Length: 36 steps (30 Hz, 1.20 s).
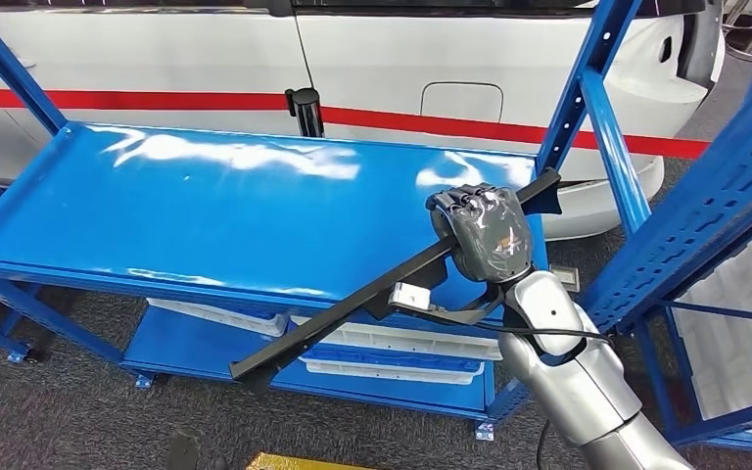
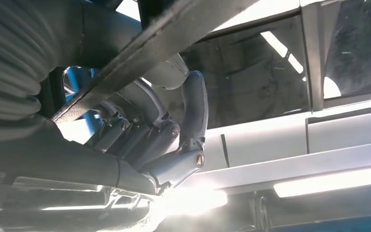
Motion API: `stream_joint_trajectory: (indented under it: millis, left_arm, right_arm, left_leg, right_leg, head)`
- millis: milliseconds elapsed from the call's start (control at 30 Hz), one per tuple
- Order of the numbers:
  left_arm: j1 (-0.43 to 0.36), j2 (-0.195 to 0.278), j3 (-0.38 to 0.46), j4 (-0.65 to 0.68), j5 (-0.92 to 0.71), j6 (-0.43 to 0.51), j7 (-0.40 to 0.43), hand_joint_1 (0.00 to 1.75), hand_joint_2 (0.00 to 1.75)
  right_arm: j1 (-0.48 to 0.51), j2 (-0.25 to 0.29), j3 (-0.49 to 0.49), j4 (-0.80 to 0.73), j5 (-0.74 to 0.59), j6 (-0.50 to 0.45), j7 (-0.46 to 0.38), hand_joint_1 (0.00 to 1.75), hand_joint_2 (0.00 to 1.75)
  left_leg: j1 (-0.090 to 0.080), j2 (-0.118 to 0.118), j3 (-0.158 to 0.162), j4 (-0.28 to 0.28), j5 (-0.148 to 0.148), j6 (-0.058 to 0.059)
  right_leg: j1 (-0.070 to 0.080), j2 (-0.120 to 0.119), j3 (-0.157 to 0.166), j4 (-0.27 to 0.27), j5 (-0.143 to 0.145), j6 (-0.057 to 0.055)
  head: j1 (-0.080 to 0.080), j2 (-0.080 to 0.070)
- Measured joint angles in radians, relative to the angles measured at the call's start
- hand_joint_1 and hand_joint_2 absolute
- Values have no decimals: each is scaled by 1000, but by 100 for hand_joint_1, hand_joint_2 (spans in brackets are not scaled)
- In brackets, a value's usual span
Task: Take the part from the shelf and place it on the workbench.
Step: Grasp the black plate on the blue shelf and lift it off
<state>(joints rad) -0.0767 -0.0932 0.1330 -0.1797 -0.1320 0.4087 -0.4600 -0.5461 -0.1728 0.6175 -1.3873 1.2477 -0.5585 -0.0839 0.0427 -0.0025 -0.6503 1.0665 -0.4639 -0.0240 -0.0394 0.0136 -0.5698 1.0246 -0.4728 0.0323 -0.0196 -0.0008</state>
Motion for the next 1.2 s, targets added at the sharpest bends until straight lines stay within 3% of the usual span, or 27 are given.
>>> stream_joint_trajectory:
  millis: [67,133,167,200,267,333,433,467,500,567,633,667,700,767,800,867,933,967,1033,1100,1133,1167,1200]
  left_arm:
    - [0,0,-1,0,0,-5,0,0,175]
    - [0,0,-2,0,0,-12,1,0,175]
    - [-1,1,-2,0,-1,-14,1,0,175]
    - [-1,1,-2,0,-1,-16,1,0,175]
    - [-3,3,-2,0,-4,-17,1,0,175]
    - [-5,5,-4,0,-9,-19,1,0,175]
    - [-6,5,-8,0,-14,-21,3,0,175]
    - [-7,4,-9,0,-15,-21,3,0,175]
    - [-7,4,-11,0,-16,-22,4,0,175]
    - [-9,3,-14,0,-20,-26,5,0,175]
    - [-9,2,-16,0,-23,-30,9,0,175]
    - [-9,1,-16,0,-24,-32,11,0,175]
    - [-9,0,-16,0,-25,-33,14,0,175]
    - [-8,-1,-17,0,-26,-34,17,0,175]
    - [-8,-1,-17,0,-27,-34,18,0,175]
    - [-7,-1,-17,0,-31,-34,20,0,175]
    - [-4,-1,-17,0,-33,-36,21,0,175]
    - [-3,-1,-17,0,-34,-37,22,0,175]
    - [-1,-2,-17,1,-35,-40,24,0,175]
    - [1,-2,-17,1,-36,-43,28,0,175]
    - [2,-3,-17,1,-36,-44,30,0,175]
    - [4,-3,-17,1,-36,-45,31,0,175]
    - [6,-3,-17,1,-36,-45,33,0,175]
  right_arm:
    - [1,2,0,0,1,1,0,175,175]
    - [3,2,0,0,3,2,1,175,175]
    - [4,3,0,0,5,2,2,175,175]
    - [4,3,0,0,6,3,2,175,175]
    - [5,3,-1,0,10,4,4,175,175]
    - [5,2,-2,-1,14,5,6,175,175]
    - [8,0,-8,-2,22,6,12,175,175]
    - [10,-2,-11,-3,24,6,14,175,175]
    - [12,-5,-14,-4,26,6,15,175,175]
    - [17,-9,-21,-8,31,7,20,175,175]
    - [26,-13,-24,-10,38,9,23,175,175]
    - [32,-14,-25,-10,40,10,23,175,175]
    - [36,-15,-25,-10,42,12,23,175,175]
    - [40,-16,-26,-11,44,14,24,175,175]
    - [41,-17,-27,-12,45,14,24,175,175]
    - [45,-18,-31,-16,49,16,25,175,175]
    - [51,-18,-33,-19,53,17,25,175,175]
    - [53,-18,-32,-19,54,18,25,175,175]
    - [54,-17,-32,-22,55,19,25,175,175]
    - [56,-17,-32,-24,55,20,25,175,175]
    - [58,-17,-32,-24,56,20,26,175,175]
    - [61,-17,-32,-24,56,20,27,175,175]
    - [63,-17,-33,-24,57,20,29,175,175]
  left_leg:
    - [-2,1,-47,128,-90,1]
    - [-5,0,-75,235,-138,5]
    - [-6,0,-64,240,-134,10]
    - [-10,0,-33,207,-114,18]
    - [-19,0,65,71,-75,40]
    - [-31,0,125,-26,-61,52]
    - [-38,3,127,-55,-42,58]
    - [-37,5,123,-65,-29,63]
    - [-34,8,117,-74,-15,69]
    - [-32,11,96,-82,10,75]
    - [-31,13,70,-81,28,72]
    - [-29,15,57,-80,38,69]
    - [-27,16,44,-78,46,64]
    - [-22,16,19,-69,60,51]
    - [-22,16,8,-63,66,43]
    - [-26,15,-5,-53,78,30]
    - [-24,14,-14,-50,90,21]
    - [-21,12,-21,-42,80,18]
    - [-15,10,-47,21,8,13]
    - [-15,7,-81,150,-90,9]
    - [-15,5,-91,209,-115,8]
    - [-15,5,-89,243,-118,7]
    - [-15,5,-69,242,-101,8]
  right_leg:
    - [9,-1,-16,0,13,-22]
    - [21,-2,-33,0,24,-37]
    - [26,-2,-39,1,29,-41]
    - [31,-2,-45,1,34,-43]
    - [38,-1,-52,1,44,-42]
    - [39,-2,-57,0,55,-34]
    - [36,-6,-63,0,69,-13]
    - [37,-7,-73,10,59,-10]
    - [38,-7,-87,34,35,-11]
    - [35,-7,-125,135,-44,-17]
    - [27,-8,-146,242,-94,-9]
    - [21,-8,-138,261,-93,2]
    - [16,-8,-112,244,-77,16]
    - [5,-11,-22,123,-44,41]
    - [7,-10,23,58,-42,44]
    - [12,-8,62,-10,-54,36]
    - [12,-8,51,-9,-46,18]
    - [10,-10,44,-7,-39,7]
    - [8,-14,27,-8,-22,-21]
    - [14,-19,5,-6,-3,-38]
    - [17,-20,-7,-6,6,-41]
    - [18,-21,-18,-5,15,-41]
    - [19,-21,-29,-5,24,-39]
  head:
    - [-2,0]
    - [-3,0]
    - [-3,0]
    - [-3,0]
    - [-2,0]
    - [-2,0]
    - [-3,0]
    - [-3,0]
    - [0,0]
    - [5,0]
    - [7,0]
    - [7,0]
    - [7,0]
    - [8,0]
    - [10,0]
    - [11,0]
    - [5,0]
    - [2,0]
    - [-2,0]
    - [-3,0]
    - [-3,0]
    - [-3,0]
    - [-3,0]
